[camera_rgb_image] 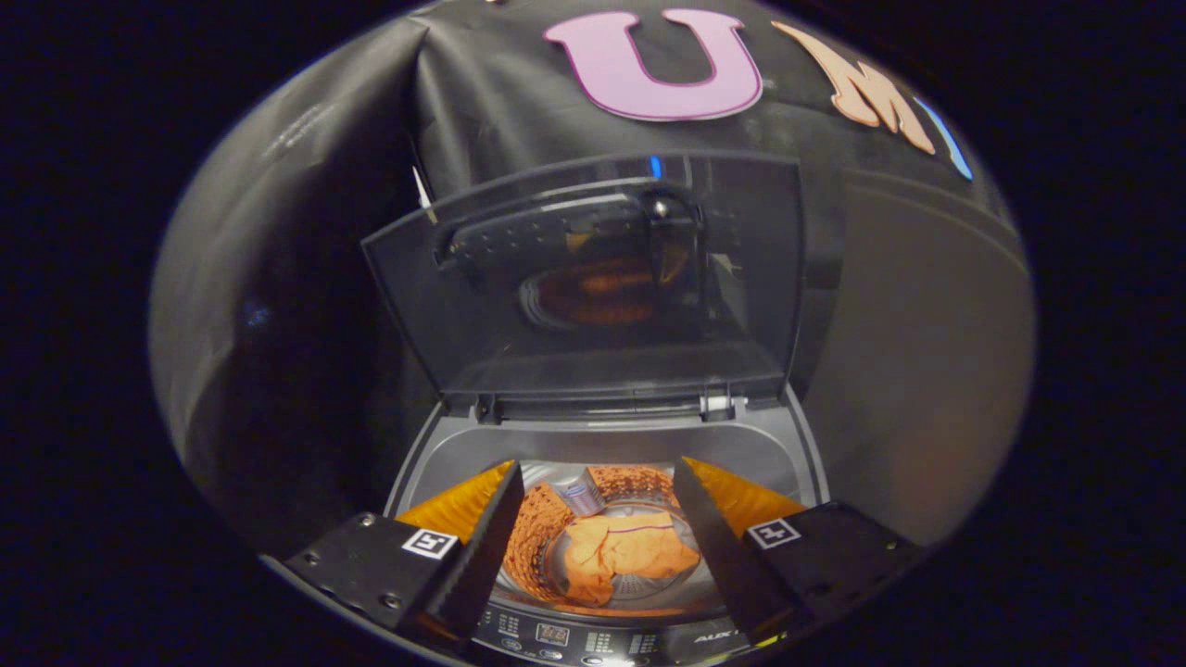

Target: Put the clothes into the washing machine and then close the washing machine lid.

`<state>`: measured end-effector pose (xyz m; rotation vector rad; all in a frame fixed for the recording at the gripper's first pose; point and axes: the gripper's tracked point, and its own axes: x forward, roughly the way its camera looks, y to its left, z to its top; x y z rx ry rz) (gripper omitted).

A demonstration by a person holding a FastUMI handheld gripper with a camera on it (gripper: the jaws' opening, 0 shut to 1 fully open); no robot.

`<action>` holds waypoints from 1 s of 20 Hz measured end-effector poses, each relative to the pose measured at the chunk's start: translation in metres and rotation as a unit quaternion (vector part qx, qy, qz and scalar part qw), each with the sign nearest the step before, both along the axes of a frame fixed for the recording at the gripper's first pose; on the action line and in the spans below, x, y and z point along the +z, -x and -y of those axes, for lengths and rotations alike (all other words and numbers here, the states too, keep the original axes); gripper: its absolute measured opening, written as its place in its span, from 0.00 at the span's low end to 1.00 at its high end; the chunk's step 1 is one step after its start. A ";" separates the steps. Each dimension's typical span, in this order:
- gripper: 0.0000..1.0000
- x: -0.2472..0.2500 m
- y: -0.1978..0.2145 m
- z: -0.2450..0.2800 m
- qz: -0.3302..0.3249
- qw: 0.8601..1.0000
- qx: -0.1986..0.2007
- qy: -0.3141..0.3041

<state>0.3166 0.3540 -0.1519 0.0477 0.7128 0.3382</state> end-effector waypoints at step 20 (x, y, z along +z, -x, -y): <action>0.97 0.192 -0.140 -0.058 0.322 0.946 -0.032 0.001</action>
